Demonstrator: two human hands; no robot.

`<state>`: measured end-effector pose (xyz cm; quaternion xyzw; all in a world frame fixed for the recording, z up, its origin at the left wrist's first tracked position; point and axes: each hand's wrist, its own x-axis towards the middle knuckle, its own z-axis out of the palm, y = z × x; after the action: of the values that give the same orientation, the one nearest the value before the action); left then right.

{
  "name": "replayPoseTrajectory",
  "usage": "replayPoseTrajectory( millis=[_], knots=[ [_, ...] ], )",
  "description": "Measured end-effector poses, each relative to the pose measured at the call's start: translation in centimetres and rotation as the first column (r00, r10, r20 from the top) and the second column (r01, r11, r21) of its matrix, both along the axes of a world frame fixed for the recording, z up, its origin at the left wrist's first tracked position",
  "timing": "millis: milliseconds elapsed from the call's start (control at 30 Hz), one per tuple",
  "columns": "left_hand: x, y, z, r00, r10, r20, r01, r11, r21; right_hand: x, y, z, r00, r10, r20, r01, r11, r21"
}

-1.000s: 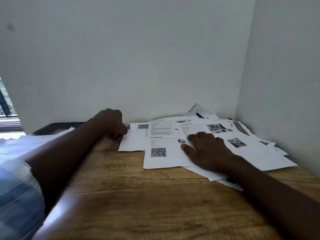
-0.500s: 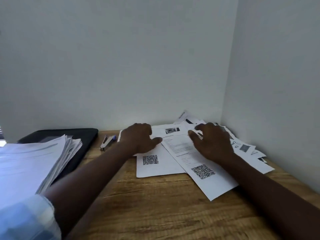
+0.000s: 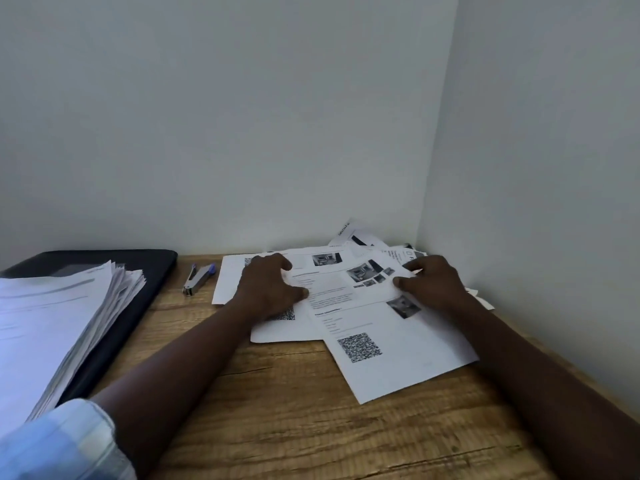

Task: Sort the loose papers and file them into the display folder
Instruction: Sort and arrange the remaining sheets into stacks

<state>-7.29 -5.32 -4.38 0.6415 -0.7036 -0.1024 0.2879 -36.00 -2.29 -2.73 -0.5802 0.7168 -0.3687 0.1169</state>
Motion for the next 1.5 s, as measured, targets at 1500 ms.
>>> replayPoseTrajectory(
  millis=[1500],
  knots=[
    [1.8, 1.5, 3.0, 0.498, 0.189, -0.846, 0.049, 0.968, 0.246, 1.9, 0.5, -1.7, 0.954, 0.244, -0.172, -0.254, 0.967, -0.035]
  ],
)
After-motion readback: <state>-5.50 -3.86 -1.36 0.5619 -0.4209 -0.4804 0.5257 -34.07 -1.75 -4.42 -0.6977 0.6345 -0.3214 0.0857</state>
